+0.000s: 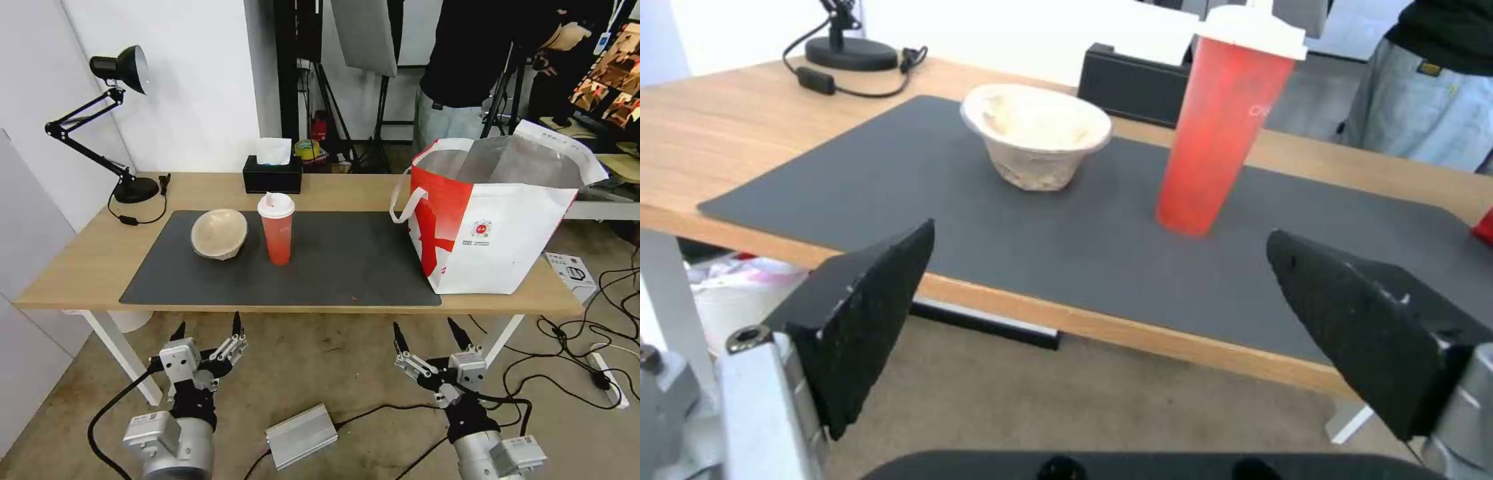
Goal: Pick up the trash from the table and place it into the takeout bag.
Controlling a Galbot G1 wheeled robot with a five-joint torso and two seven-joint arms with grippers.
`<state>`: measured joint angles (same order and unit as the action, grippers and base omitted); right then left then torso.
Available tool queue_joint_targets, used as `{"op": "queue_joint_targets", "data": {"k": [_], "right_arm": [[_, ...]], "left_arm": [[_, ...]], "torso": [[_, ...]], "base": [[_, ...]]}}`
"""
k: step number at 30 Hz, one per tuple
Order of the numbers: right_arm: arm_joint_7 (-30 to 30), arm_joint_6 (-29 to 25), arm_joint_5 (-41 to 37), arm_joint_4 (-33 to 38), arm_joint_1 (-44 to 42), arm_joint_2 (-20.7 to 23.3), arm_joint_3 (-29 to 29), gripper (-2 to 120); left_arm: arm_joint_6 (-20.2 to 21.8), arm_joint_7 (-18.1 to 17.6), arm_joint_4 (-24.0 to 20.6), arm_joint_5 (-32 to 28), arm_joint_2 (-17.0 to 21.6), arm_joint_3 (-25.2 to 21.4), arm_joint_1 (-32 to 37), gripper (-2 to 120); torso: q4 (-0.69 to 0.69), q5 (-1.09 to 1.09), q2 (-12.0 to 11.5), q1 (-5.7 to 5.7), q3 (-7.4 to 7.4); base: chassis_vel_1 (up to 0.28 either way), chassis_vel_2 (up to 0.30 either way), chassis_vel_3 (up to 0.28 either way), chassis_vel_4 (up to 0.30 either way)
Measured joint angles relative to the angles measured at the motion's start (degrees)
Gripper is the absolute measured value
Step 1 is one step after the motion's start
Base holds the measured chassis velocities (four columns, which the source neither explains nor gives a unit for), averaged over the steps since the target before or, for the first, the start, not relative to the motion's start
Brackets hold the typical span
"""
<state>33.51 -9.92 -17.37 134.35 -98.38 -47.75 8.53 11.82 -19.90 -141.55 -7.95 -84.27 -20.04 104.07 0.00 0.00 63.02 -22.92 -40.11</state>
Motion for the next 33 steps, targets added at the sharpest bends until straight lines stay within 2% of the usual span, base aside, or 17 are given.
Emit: {"op": "queue_joint_targets", "data": {"k": [7, 19, 27, 30, 33], "right_arm": [[-0.06, 0.00, 0.03, 0.01, 0.35, 0.00, -0.02, 100], [-4.52, -0.44, -3.83, 2.20, 2.34, 2.21, -0.25, 100], [-13.15, -1.45, -12.01, 3.19, 6.01, 3.84, -0.03, 100], [-17.86, -1.09, -16.32, 3.19, 11.13, 5.59, -0.22, 100], [-19.29, 0.09, -20.03, 3.18, 14.91, 7.08, -0.88, 100]], "left_arm": [[0.00, 0.01, 0.05, 0.02, -0.01, 0.00, -0.06, 100], [0.00, 0.02, 0.22, -0.21, -0.50, -0.44, -0.62, 100], [0.00, 0.02, 0.37, -0.30, -1.09, -0.44, -0.69, 100], [0.00, 0.02, 0.58, -0.29, -1.35, -0.43, -0.64, 100], [0.00, 0.02, 0.58, -0.31, -1.35, -0.89, -0.69, 100]], "torso": [[0.00, 0.00, 0.00, 0.00, 0.00], [0.00, -0.01, 0.00, 0.00, 0.00], [0.00, 0.00, 0.00, 0.00, 0.00], [0.00, 0.00, 0.00, 0.00, 0.00], [-0.02, 0.00, 0.00, 0.00, 0.00]], "base": [[0.000, 0.000, 0.000, 0.000], [0.000, 0.000, 0.000, 0.000], [0.000, 0.000, 0.000, 0.000], [0.000, 0.000, 0.000, 0.000], [0.000, 0.000, 0.000, 0.000]]}}
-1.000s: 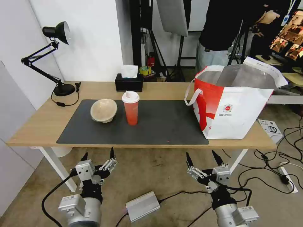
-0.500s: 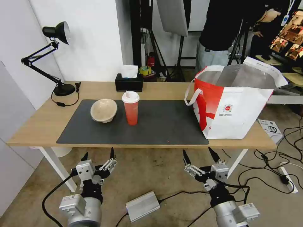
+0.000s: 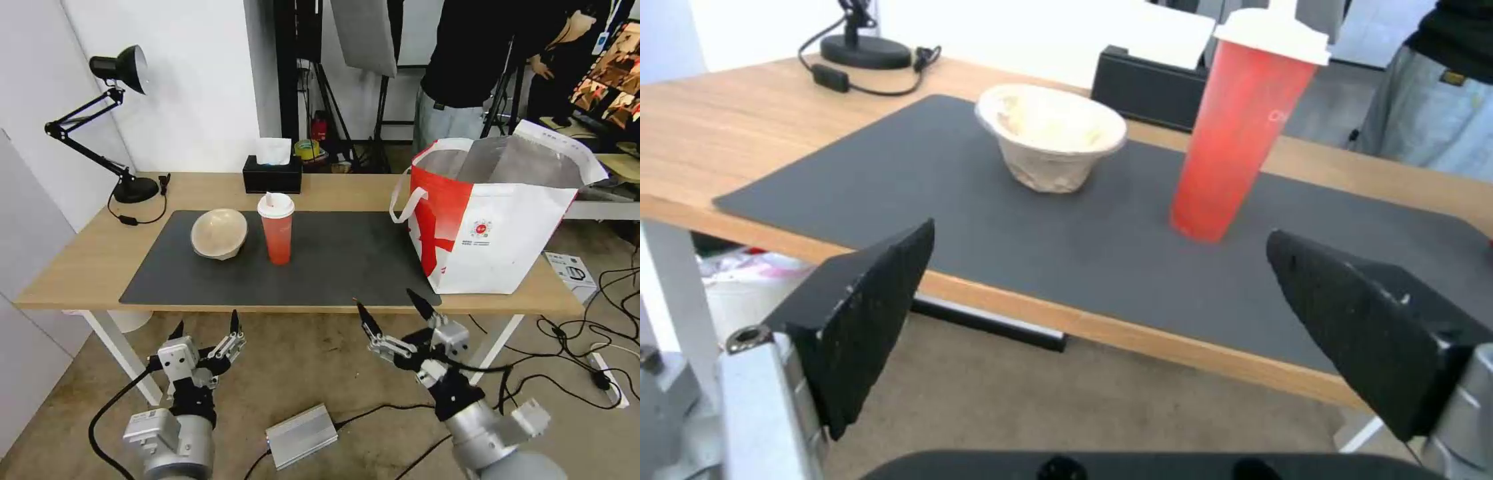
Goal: Pick up the trash from the table and place it into the takeout bag.
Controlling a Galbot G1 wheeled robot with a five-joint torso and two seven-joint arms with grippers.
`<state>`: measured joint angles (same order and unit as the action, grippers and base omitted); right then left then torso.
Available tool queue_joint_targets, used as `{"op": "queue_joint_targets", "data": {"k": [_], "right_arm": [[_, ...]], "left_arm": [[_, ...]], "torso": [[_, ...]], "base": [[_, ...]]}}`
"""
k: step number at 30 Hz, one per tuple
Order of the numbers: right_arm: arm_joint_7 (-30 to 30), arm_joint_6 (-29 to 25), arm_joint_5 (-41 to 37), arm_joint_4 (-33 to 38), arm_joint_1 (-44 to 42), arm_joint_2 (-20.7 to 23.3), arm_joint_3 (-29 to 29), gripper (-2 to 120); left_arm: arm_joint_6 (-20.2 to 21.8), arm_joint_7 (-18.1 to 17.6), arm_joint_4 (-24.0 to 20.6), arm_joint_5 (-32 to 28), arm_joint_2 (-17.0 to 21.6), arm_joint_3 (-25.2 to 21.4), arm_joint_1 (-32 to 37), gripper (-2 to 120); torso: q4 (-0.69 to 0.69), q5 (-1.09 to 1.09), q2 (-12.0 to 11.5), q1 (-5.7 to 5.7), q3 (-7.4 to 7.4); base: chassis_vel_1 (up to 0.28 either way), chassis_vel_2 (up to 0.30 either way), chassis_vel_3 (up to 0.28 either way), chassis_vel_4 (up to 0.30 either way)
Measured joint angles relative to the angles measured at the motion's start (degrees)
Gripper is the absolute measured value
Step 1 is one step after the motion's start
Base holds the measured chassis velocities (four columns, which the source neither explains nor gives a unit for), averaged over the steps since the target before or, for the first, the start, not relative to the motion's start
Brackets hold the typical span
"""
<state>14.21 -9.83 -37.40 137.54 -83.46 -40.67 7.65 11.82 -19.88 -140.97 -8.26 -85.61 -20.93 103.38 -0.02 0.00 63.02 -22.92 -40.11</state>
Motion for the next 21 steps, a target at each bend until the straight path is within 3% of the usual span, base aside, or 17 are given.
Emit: {"op": "queue_joint_targets", "data": {"k": [7, 15, 21], "right_arm": [[-3.01, 2.55, -4.50, -1.13, 8.00, 2.58, -2.38, 100], [-3.84, 8.62, -7.93, -6.39, 26.68, 3.00, -12.79, 100], [-3.80, 10.23, -9.23, -9.65, 34.04, 1.30, -18.54, 100]], "left_arm": [[0.01, -0.01, 0.00, -0.01, -0.37, -0.48, 0.07, 100], [0.04, -0.01, 0.20, 0.58, -1.20, -0.83, 0.44, 100], [0.04, -0.02, 0.28, 0.73, -1.45, -1.20, 0.59, 100]], "torso": [[0.02, 0.00, 0.00, 0.00, 0.00], [0.01, -0.01, 0.00, 0.00, 0.00], [0.01, -0.01, 0.00, -0.01, 0.00]], "base": [[0.000, 0.000, 0.000, 0.000], [0.000, 0.000, 0.000, 0.000], [0.000, 0.000, 0.000, 0.000]]}}
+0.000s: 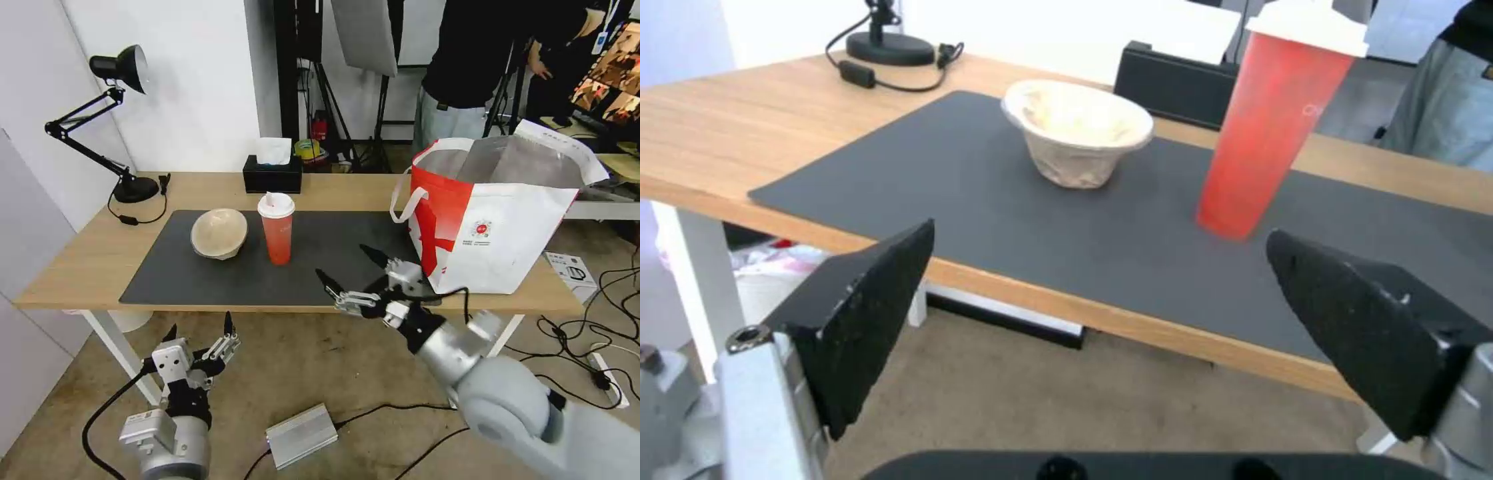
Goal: Pick up the trash from the table and place it into the takeout bag.
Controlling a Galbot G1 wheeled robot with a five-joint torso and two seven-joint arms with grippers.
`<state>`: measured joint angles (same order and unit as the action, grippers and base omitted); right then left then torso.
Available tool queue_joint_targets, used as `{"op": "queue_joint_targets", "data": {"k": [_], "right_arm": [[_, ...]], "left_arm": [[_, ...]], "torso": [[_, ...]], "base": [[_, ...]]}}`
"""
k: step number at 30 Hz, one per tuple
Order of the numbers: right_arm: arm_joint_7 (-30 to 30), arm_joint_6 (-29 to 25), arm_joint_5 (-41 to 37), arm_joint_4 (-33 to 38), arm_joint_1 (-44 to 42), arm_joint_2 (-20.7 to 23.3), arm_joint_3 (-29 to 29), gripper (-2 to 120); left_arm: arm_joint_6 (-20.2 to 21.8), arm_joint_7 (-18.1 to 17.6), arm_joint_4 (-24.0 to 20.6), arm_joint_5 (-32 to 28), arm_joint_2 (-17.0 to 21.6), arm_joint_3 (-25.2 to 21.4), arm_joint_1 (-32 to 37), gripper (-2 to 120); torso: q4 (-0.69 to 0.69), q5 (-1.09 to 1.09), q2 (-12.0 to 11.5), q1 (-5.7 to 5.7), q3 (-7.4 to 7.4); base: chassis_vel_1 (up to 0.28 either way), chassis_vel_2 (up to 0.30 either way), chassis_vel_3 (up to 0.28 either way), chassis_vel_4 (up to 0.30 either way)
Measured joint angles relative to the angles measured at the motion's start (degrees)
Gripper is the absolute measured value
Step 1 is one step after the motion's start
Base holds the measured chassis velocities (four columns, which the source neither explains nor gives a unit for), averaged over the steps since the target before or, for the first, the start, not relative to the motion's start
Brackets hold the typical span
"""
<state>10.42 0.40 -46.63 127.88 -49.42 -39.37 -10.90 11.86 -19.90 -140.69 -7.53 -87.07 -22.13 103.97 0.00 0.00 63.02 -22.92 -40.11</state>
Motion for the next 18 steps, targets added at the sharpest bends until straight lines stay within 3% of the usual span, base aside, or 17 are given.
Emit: {"op": "queue_joint_targets", "data": {"k": [8, 18], "right_arm": [[0.73, 2.97, -0.30, -5.18, 7.61, -4.10, -6.03, 100], [3.71, 7.34, 1.33, -11.22, 12.34, -9.93, -9.10, 100]], "left_arm": [[0.00, -0.01, 0.00, 0.30, -0.46, -0.21, 0.36, 100], [-0.03, -0.01, -0.11, 0.57, -0.43, -0.39, 0.72, 100]], "torso": [[0.00, -0.01, 0.00, 0.00, 0.00], [0.00, 0.00, 0.01, 0.00, 0.00]], "base": [[0.000, 0.000, 0.000, 0.000], [0.000, 0.000, 0.000, 0.000]]}}
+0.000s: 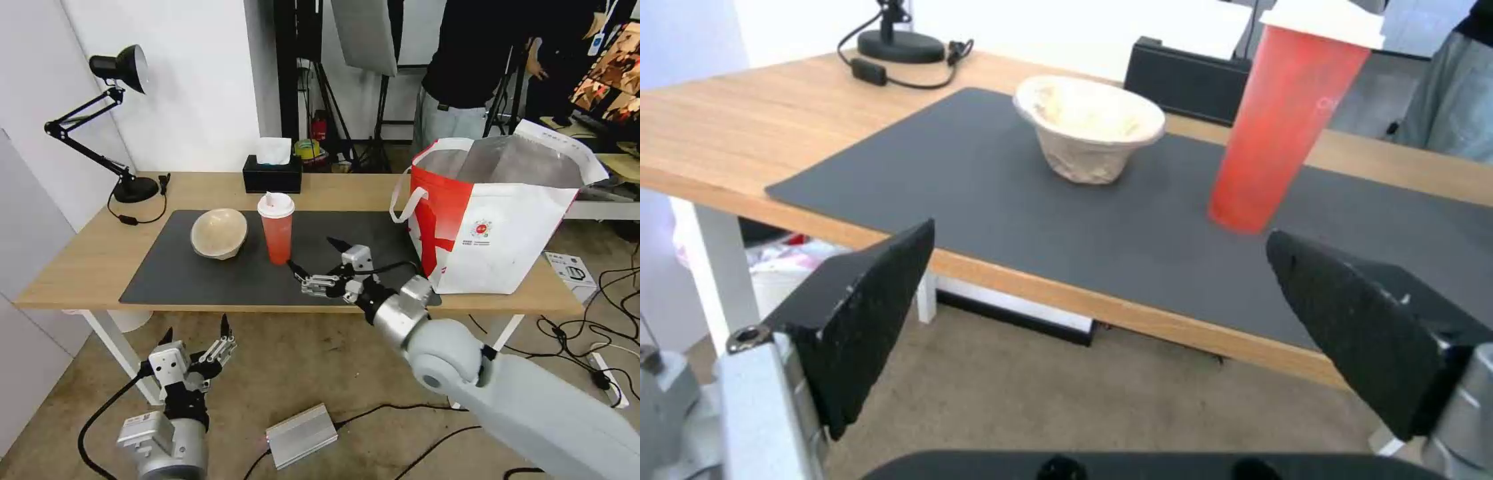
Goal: Pick up the trash from the table and place it into the takeout bag.
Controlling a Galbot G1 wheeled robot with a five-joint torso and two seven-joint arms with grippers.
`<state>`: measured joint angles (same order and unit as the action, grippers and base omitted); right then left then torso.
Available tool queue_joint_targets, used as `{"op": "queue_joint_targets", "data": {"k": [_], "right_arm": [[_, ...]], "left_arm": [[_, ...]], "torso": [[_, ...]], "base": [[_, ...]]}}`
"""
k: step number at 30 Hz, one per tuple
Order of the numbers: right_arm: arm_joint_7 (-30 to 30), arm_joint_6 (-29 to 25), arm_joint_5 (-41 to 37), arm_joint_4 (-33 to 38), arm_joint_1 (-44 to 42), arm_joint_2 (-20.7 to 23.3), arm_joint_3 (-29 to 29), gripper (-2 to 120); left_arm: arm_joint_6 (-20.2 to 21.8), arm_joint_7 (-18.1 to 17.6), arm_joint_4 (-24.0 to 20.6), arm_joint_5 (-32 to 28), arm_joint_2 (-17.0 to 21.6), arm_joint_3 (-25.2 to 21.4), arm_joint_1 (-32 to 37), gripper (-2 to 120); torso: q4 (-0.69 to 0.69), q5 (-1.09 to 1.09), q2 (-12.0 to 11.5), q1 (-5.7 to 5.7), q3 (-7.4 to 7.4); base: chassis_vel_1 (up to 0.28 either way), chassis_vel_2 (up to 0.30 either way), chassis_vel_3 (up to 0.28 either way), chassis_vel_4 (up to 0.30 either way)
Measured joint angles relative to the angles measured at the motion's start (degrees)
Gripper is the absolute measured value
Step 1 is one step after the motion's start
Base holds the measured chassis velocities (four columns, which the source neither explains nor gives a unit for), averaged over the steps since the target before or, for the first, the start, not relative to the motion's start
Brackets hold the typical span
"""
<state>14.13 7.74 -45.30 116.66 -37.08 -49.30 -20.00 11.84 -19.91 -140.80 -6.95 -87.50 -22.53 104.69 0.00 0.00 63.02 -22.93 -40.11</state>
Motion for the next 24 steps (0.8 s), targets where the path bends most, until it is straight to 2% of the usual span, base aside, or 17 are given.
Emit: {"op": "queue_joint_targets", "data": {"k": [9, 15, 24], "right_arm": [[4.05, 4.44, 2.31, -2.94, 0.36, -4.32, -0.11, 100], [4.05, 4.51, 1.54, -4.72, 1.25, -5.79, -0.01, 100], [3.89, 4.49, -0.79, -11.02, 6.72, -10.67, -1.09, 100]], "left_arm": [[-0.05, -0.01, 0.04, 0.00, 0.34, -0.39, 0.21, 100], [-0.05, -0.02, 0.33, 0.05, 0.35, -0.25, 0.14, 100], [-0.06, -0.03, 0.47, 0.21, 0.30, -0.21, 0.12, 100]], "torso": [[0.00, 0.00, 0.00, 0.00, 0.00], [0.00, 0.00, 0.00, 0.00, 0.00], [0.00, 0.00, 0.00, 0.00, 0.00]], "base": [[0.000, 0.000, 0.000, 0.000], [0.000, 0.000, 0.000, 0.000], [0.000, 0.000, 0.000, 0.000]]}}
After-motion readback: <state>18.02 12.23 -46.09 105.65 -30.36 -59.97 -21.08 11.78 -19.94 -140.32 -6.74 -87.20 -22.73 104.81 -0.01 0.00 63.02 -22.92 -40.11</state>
